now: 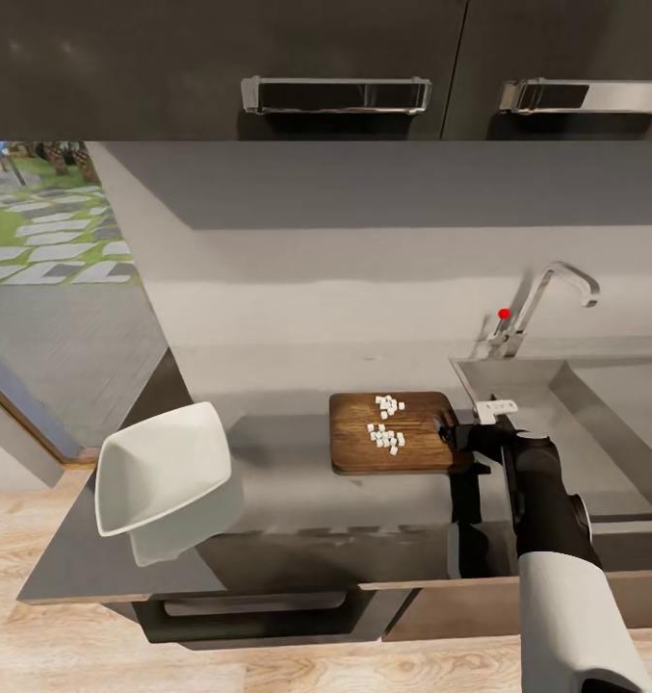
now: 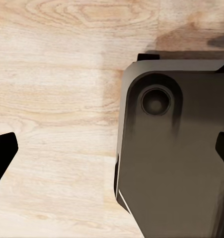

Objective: In the kitchen, take the Vidalia onion out of the sink, dice it on the chopping board with the paring knife, put the diced onion into the bowl on the countertop, then place both the paring knife and the chopping board into the sink.

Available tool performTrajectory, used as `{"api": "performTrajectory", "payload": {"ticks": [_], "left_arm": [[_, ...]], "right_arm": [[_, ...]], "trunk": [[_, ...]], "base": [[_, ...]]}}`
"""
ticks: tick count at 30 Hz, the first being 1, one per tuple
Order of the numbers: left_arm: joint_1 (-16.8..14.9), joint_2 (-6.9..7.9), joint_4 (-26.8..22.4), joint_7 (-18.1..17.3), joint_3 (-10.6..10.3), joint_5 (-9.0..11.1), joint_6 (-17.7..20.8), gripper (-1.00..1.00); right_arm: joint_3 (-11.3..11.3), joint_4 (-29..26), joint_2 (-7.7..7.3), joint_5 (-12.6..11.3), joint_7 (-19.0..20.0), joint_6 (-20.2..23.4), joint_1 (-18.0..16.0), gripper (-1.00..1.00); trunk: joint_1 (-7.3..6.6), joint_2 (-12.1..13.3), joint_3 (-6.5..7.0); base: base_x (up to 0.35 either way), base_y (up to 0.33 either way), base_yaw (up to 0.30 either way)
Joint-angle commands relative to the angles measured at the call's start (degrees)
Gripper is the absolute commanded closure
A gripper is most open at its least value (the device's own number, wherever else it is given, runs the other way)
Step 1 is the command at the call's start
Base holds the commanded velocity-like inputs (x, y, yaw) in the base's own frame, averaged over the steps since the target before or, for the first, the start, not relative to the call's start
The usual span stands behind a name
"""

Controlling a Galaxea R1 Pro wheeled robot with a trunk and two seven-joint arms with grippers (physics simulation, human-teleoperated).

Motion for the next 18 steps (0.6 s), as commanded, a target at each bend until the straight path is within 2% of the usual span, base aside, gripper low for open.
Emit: {"api": "performTrajectory", "payload": {"ticks": [1,18], "left_arm": [[-0.07,-0.02,0.21,0.02,-0.49,0.48,-0.38,-1.00],[-0.05,-0.02,0.21,0.02,-0.49,0.48,-0.38,-1.00]], "right_arm": [[-0.17,3.32,0.04,1.96,0.80,0.11,-0.05,1.00],[-0.17,3.32,0.04,1.96,0.85,0.11,-0.02,1.00]], "trunk": [[0.01,-0.04,0.02],[0.01,-0.04,1.55]], "base": [[0.000,0.000,0.000],[0.000,0.000,0.000]]}}
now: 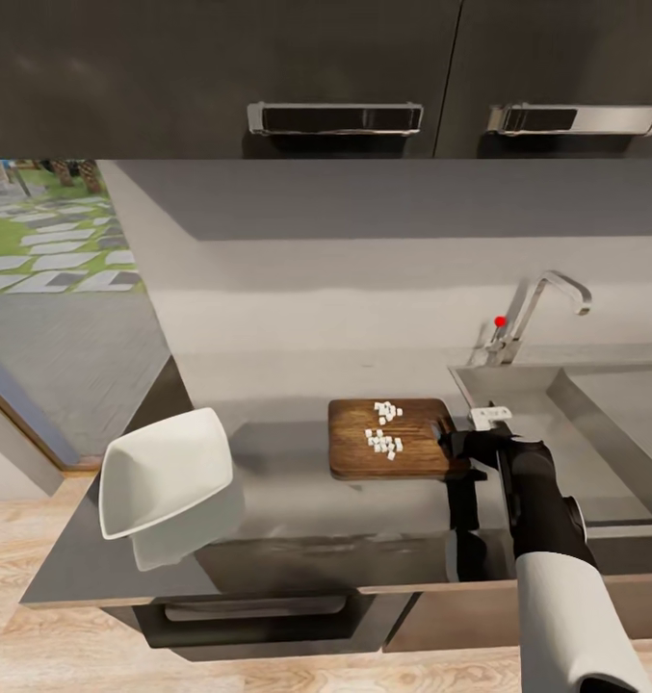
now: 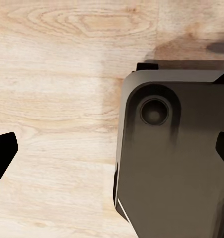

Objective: In the kitchen, take the Vidalia onion out of the sink, dice it on the chopping board with the paring knife, put the diced onion into the bowl on the countertop, then place both the paring knife and the chopping board into the sink.

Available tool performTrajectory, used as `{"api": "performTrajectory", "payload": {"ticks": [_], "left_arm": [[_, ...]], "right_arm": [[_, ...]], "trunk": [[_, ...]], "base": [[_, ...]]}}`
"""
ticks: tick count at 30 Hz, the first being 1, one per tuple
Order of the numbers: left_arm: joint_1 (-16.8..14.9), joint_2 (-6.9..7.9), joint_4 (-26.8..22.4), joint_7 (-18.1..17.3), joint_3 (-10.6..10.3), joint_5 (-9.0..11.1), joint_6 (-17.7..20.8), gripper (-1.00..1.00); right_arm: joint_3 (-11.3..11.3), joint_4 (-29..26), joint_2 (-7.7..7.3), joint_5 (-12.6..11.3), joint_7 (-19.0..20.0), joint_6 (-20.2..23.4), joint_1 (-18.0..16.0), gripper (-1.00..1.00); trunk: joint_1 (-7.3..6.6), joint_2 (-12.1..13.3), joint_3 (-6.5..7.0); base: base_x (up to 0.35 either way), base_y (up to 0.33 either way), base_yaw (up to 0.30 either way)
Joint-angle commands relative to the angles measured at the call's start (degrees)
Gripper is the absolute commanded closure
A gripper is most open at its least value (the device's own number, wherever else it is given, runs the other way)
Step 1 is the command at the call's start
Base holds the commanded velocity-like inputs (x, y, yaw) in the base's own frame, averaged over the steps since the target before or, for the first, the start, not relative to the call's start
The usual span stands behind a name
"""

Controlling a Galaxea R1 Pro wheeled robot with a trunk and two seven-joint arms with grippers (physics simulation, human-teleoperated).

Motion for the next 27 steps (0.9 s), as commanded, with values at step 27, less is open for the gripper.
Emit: {"api": "performTrajectory", "payload": {"ticks": [27], "left_arm": [[-0.10,-0.02,0.21,0.02,-0.49,0.48,-0.37,-1.00]], "right_arm": [[-0.19,0.48,0.04,2.08,0.89,0.10,-0.06,1.00]], "trunk": [[0.01,-0.04,2.36]], "base": [[0.000,0.000,0.000]]}}
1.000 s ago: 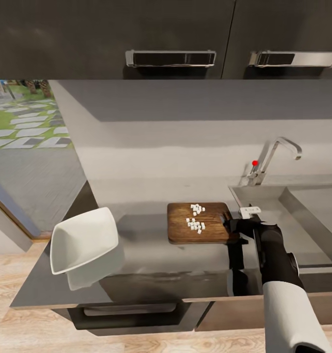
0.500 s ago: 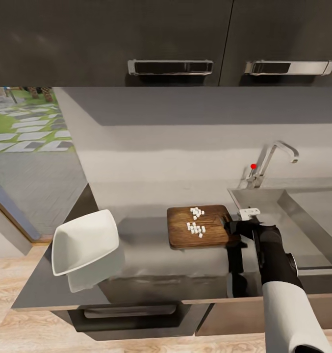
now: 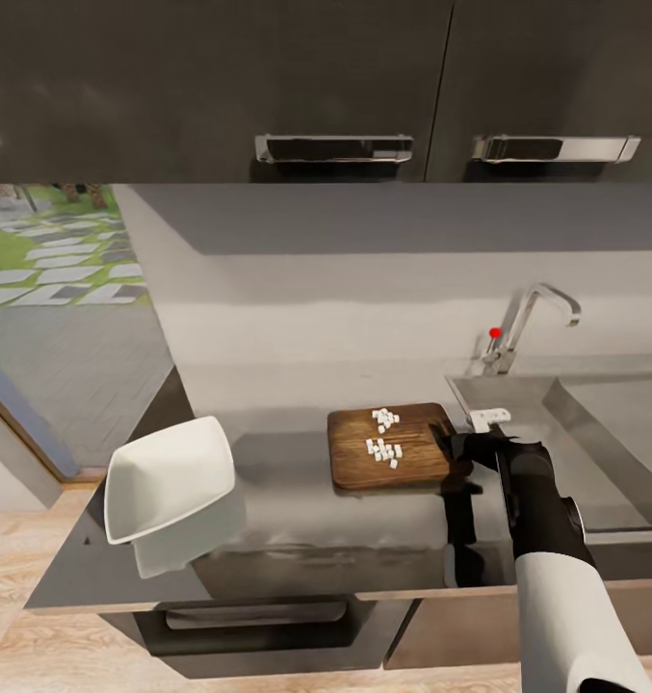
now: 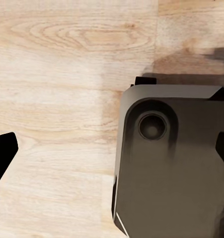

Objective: In the kitchen, take the Vidalia onion out of the sink, dice it on the chopping board with the paring knife, put the diced onion into the bowl on the countertop, then place both the paring knife and the chopping board into the sink.

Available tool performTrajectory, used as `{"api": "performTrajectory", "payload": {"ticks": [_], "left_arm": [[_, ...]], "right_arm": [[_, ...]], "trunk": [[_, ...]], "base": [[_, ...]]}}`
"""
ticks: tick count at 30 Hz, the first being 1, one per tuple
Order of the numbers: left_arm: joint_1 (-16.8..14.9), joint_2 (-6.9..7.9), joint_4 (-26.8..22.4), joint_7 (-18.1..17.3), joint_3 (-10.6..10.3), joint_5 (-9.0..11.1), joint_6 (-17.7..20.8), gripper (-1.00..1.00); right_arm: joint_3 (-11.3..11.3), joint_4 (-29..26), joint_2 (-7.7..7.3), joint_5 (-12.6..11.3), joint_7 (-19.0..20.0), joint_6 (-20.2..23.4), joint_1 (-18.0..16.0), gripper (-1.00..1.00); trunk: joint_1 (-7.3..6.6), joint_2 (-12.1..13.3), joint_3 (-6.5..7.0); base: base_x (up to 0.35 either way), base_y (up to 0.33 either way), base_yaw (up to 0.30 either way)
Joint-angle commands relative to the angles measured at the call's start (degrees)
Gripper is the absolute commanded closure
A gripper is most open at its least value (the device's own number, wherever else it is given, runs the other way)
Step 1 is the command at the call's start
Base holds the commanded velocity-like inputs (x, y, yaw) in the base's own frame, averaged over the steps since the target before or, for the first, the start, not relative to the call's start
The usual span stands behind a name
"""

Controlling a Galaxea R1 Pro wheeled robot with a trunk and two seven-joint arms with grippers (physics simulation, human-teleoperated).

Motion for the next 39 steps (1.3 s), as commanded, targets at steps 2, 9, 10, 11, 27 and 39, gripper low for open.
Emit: {"api": "performTrajectory", "payload": {"ticks": [2,9,10,11,27,39], "left_arm": [[-0.08,-0.02,0.22,0.02,-0.49,0.48,-0.38,-1.00],[-0.06,-0.02,0.22,0.02,-0.49,0.48,-0.38,-1.00],[-0.08,-0.02,0.22,0.02,-0.49,0.48,-0.38,-1.00],[-0.08,-0.02,0.22,0.02,-0.49,0.48,-0.38,-1.00],[-0.09,-0.03,0.22,0.02,-0.49,0.48,-0.38,-1.00],[-0.07,-0.02,0.18,0.02,-0.49,0.48,-0.30,-1.00]], "right_arm": [[-0.18,-0.07,0.07,0.63,0.55,0.07,-0.06,1.00],[-0.20,-0.07,0.07,0.63,0.60,0.07,-0.05,1.00],[-0.19,-0.07,0.07,0.63,0.61,0.07,-0.04,1.00],[-0.19,-0.07,0.07,0.63,0.62,0.07,-0.06,1.00],[-0.27,-0.07,0.07,0.63,0.63,0.07,-0.07,1.00],[-0.27,-0.07,0.07,0.63,0.63,0.07,-0.05,1.00]], "trunk": [[0.01,-0.05,0.12],[0.01,-0.05,0.75],[0.01,-0.05,0.84],[0.01,-0.05,0.93],[0.01,-0.05,2.37],[0.01,-0.05,3.45]], "base": [[0.000,0.000,0.000],[0.000,0.000,0.000],[0.000,0.000,0.000],[0.000,0.000,0.000],[0.000,0.000,0.000],[0.000,0.032,0.000]]}}
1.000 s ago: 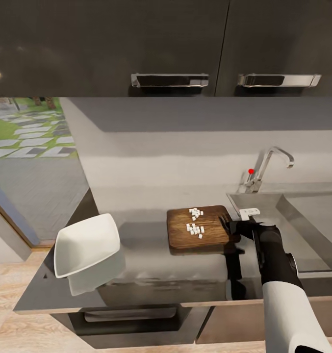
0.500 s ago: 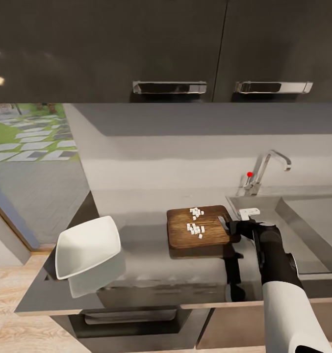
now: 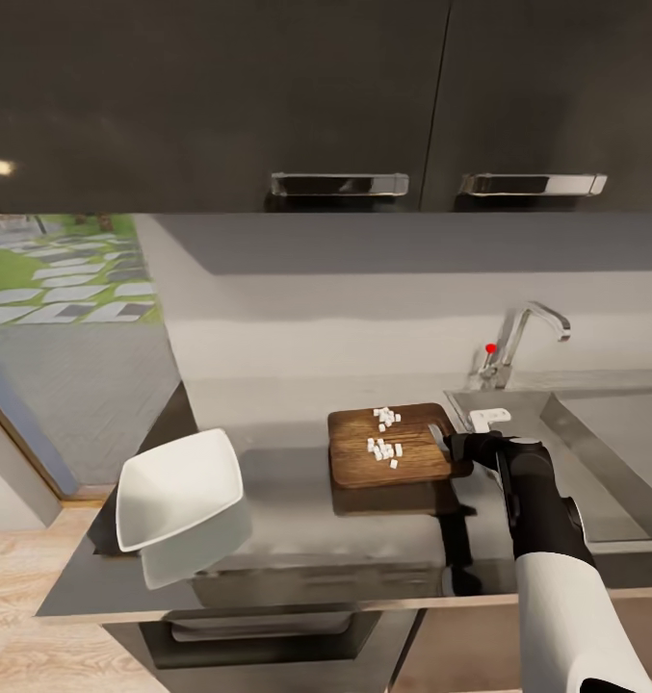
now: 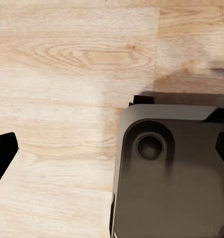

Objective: In the kitchen, take the Vidalia onion out of the sink, dice it on the chopping board with the paring knife, put the diced onion into the bowl on the countertop, then place both the paring knife and the chopping board into the sink.

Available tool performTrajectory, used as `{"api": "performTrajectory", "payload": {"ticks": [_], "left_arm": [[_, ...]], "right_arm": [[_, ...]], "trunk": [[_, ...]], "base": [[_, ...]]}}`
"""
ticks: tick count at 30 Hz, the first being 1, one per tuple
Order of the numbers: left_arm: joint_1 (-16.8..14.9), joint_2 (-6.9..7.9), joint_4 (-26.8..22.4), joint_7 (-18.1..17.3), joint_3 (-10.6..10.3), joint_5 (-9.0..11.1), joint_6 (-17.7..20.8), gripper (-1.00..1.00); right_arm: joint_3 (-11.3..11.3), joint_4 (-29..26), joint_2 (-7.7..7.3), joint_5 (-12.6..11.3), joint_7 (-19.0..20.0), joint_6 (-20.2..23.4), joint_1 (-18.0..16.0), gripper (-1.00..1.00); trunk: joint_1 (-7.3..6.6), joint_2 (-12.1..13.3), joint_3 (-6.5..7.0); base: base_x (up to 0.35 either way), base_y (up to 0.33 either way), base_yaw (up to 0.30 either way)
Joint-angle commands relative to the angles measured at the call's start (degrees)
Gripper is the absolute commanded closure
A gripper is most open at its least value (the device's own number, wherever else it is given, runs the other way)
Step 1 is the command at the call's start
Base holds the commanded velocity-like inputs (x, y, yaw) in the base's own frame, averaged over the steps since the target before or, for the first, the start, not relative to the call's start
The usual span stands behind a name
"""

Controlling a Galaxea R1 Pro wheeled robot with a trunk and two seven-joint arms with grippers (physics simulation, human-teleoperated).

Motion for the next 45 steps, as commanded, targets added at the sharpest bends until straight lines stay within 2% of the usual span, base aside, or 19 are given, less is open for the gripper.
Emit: {"api": "performTrajectory", "payload": {"ticks": [1,24,37,45], "left_arm": [[-0.11,-0.02,0.24,0.00,-0.49,0.48,-0.35,-1.00],[-0.12,-0.02,0.25,0.00,-0.49,0.48,-0.41,-1.00],[-0.10,-0.02,0.26,0.00,-0.49,0.48,-0.37,-1.00],[-0.09,-0.02,0.26,0.00,-0.49,0.48,-0.38,-1.00]], "right_arm": [[-0.19,-0.08,0.07,0.56,0.54,0.10,-0.07,1.00],[-0.19,-0.08,0.07,0.56,0.55,0.10,-0.08,1.00],[-0.19,-0.08,0.07,0.56,0.55,0.10,-0.09,1.00],[-0.19,-0.08,0.07,0.56,0.55,0.10,-0.06,1.00]], "trunk": [[0.01,-0.06,0.02],[0.01,-0.06,2.09],[0.01,-0.06,3.26],[0.01,-0.06,3.98]], "base": [[0.000,0.171,0.000],[-0.002,0.222,0.000],[-0.143,0.212,0.000],[-0.013,0.204,0.000]]}}
